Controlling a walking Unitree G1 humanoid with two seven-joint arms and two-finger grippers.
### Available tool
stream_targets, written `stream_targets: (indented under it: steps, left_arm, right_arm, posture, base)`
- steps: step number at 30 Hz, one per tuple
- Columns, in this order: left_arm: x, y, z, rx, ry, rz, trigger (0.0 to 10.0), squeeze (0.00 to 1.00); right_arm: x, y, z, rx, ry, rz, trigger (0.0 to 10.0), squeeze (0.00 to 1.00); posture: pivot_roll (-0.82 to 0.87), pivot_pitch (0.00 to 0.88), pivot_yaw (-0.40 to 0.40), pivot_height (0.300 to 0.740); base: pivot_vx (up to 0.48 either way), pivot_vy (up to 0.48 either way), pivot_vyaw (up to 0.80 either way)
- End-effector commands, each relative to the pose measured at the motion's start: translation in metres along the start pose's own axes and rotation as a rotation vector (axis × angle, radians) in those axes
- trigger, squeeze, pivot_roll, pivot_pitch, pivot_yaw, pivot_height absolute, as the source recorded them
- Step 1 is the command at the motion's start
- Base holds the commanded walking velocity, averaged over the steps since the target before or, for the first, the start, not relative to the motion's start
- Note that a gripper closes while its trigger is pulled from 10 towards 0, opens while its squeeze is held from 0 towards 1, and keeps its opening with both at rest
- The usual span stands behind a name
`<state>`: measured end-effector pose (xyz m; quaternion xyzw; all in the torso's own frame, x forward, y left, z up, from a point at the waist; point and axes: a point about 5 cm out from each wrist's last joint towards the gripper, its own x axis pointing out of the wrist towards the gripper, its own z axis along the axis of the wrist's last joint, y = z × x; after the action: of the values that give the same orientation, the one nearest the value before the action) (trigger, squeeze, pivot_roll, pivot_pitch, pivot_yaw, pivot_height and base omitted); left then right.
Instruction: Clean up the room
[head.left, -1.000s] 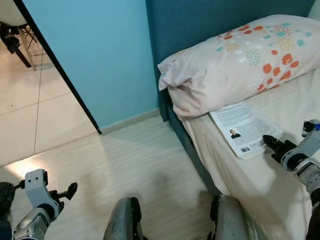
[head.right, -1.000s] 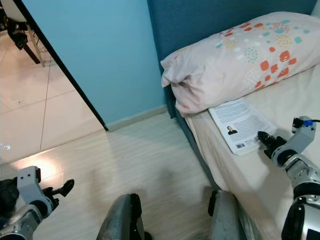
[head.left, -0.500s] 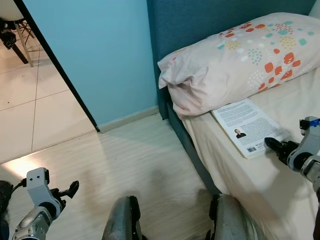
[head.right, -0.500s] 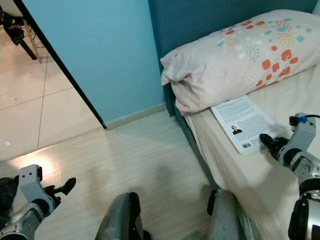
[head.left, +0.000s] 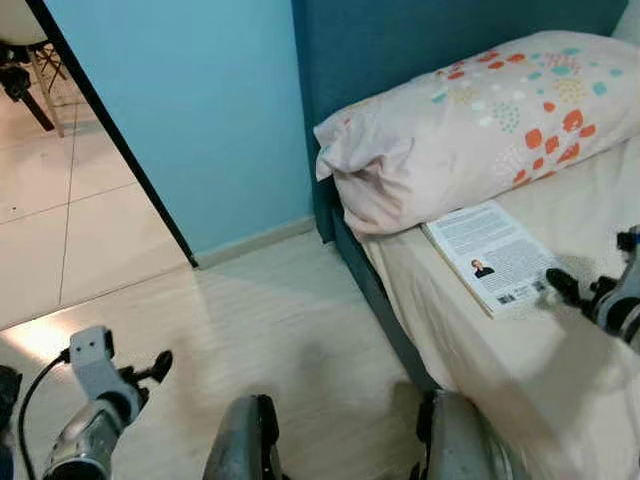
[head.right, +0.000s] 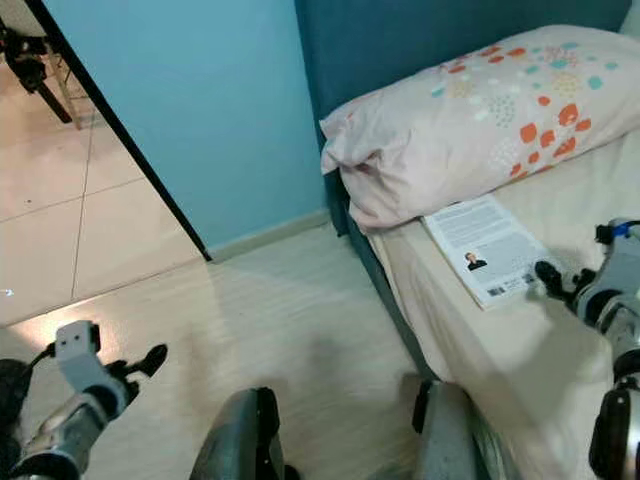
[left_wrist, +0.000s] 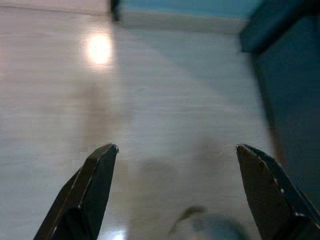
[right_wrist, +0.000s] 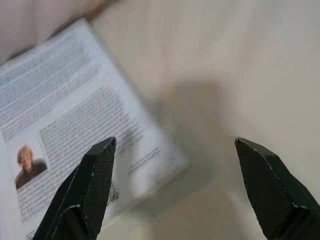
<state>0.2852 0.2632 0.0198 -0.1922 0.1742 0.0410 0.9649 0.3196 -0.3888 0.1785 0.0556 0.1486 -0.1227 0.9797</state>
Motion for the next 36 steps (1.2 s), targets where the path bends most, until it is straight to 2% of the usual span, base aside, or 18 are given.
stream_targets:
  steps: [1, 5, 6, 10, 13, 14, 15, 16, 17, 18, 19, 20, 22, 24, 25, 26, 28, 36]
  left_arm:
    - [0.001, 0.0, 0.0, -0.006, -0.001, 0.021, 10.0, 0.0]
    - [0.004, 0.001, 0.008, 0.004, -0.022, 0.055, 10.0, 0.0]
    - [0.009, 0.003, 0.024, 0.037, -0.057, 0.128, 10.0, 0.0]
    - [0.011, 0.003, 0.032, 0.054, -0.072, 0.162, 10.0, 0.0]
    - [0.019, -0.008, 0.041, 0.06, -0.089, 0.193, 10.0, 0.0]
    - [0.019, -0.008, 0.041, 0.06, -0.089, 0.193, 10.0, 0.0]
    - [0.021, -0.014, 0.036, 0.054, -0.073, 0.192, 10.0, 0.0]
    - [0.021, -0.014, 0.036, 0.054, -0.073, 0.192, 10.0, 0.0]
    - [0.023, -0.019, 0.031, 0.052, -0.053, 0.19, 10.0, 0.0]
    - [0.023, -0.019, 0.031, 0.052, -0.053, 0.19, 10.0, 0.0]
    - [0.024, -0.025, 0.023, 0.046, -0.029, 0.186, 10.0, 0.0]
    - [0.024, -0.025, 0.023, 0.046, -0.029, 0.186, 10.0, 0.0]
    - [0.025, -0.037, 0.007, 0.044, 0.011, 0.166, 10.0, 0.0]
    - [0.025, -0.037, 0.007, 0.044, 0.011, 0.166, 10.0, 0.0]
    - [0.024, -0.045, -0.008, 0.053, 0.043, 0.146, 10.0, 0.0]
    - [0.024, -0.045, -0.008, 0.053, 0.043, 0.146, 10.0, 0.0]
    - [0.021, -0.049, -0.021, 0.07, 0.07, 0.122, 10.0, 0.0]
    - [0.01, -0.056, -0.051, 0.162, 0.125, 0.04, 10.0, 0.0]
  right_arm:
    - [-0.003, -0.004, 0.019, -0.012, -0.033, -0.027, 10.0, 0.0]
    - [-0.004, -0.005, 0.034, 0.043, -0.12, -0.039, 10.0, 0.0]
    - [-0.001, 0.012, 0.046, 0.12, -0.257, 0.064, 10.0, 0.0]
    - [0.002, 0.026, 0.048, 0.175, -0.32, 0.154, 10.0, 0.0]
    - [0.002, 0.105, 0.023, 0.217, -0.404, 0.495, 10.0, 0.0]
    - [0.002, 0.105, 0.023, 0.217, -0.404, 0.495, 10.0, 0.0]
    - [-0.004, 0.135, 0.008, 0.223, -0.4, 0.606, 10.0, 0.0]
    - [-0.004, 0.135, 0.008, 0.223, -0.4, 0.606, 10.0, 0.0]
    - [-0.011, 0.161, -0.005, 0.252, -0.382, 0.698, 10.0, 0.0]
    - [-0.011, 0.161, -0.005, 0.252, -0.382, 0.698, 10.0, 0.0]
    - [-0.018, 0.188, -0.024, 0.292, -0.339, 0.776, 10.0, 0.0]
    - [-0.018, 0.188, -0.024, 0.292, -0.339, 0.776, 10.0, 0.0]
    - [-0.027, 0.226, -0.067, 0.317, -0.221, 0.854, 10.0, 0.0]
    - [-0.027, 0.226, -0.067, 0.317, -0.221, 0.854, 10.0, 0.0]
    - [-0.031, 0.232, -0.103, 0.3, -0.14, 0.803, 10.0, 0.0]
    - [-0.031, 0.232, -0.103, 0.3, -0.14, 0.803, 10.0, 0.0]
    - [-0.031, 0.221, -0.124, 0.242, -0.107, 0.717, 10.0, 0.0]
    - [-0.048, 0.2, -0.156, 0.09, -0.03, 0.594, 10.0, 0.0]
  posture:
    - [0.07, 0.06, 0.067, 0.54]
    - [0.06, 0.033, 0.068, 0.54]
    - [0.06, 0.0, 0.048, 0.545]
    - [0.05, 0.0, 0.043, 0.55]
    - [0.04, 0.0, 0.034, 0.565]
    - [0.04, 0.0, 0.034, 0.565]
    - [0.03, 0.0, 0.028, 0.57]
    - [0.03, 0.0, 0.028, 0.57]
    - [0.02, 0.0, 0.025, 0.575]
    - [0.02, 0.0, 0.025, 0.575]
    - [0.01, 0.0, 0.021, 0.58]
    - [0.01, 0.0, 0.021, 0.58]
    - [0.01, 0.0, 0.009, 0.59]
    - [0.01, 0.0, 0.009, 0.59]
    - [0.0, 0.0, 0.005, 0.6]
    - [0.0, 0.0, 0.005, 0.6]
    - [0.0, 0.0, 0.005, 0.61]
    - [-0.01, 0.0, 0.008, 0.634]
  base:
    - [0.0, 0.0, 0.0]
    - [0.0, 0.0, 0.0]
    - [0.0, 0.0, 0.0]
    - [0.0, 0.0, 0.0]
    - [0.0, 0.0, 0.0]
    - [0.0, 0.0, 0.0]
    - [0.0, 0.0, 0.0]
    - [0.0, 0.0, 0.0]
    - [0.0, 0.0, 0.0]
    - [0.0, 0.0, 0.0]
    - [0.0, 0.0, 0.0]
    - [0.0, 0.0, 0.0]
    - [0.0, 0.0, 0.0]
    - [0.0, 0.0, 0.0]
    - [0.0, 0.0, 0.0]
    - [0.0, 0.0, 0.0]
    - [0.0, 0.0, 0.0]
    - [0.0, 0.0, 0.0]
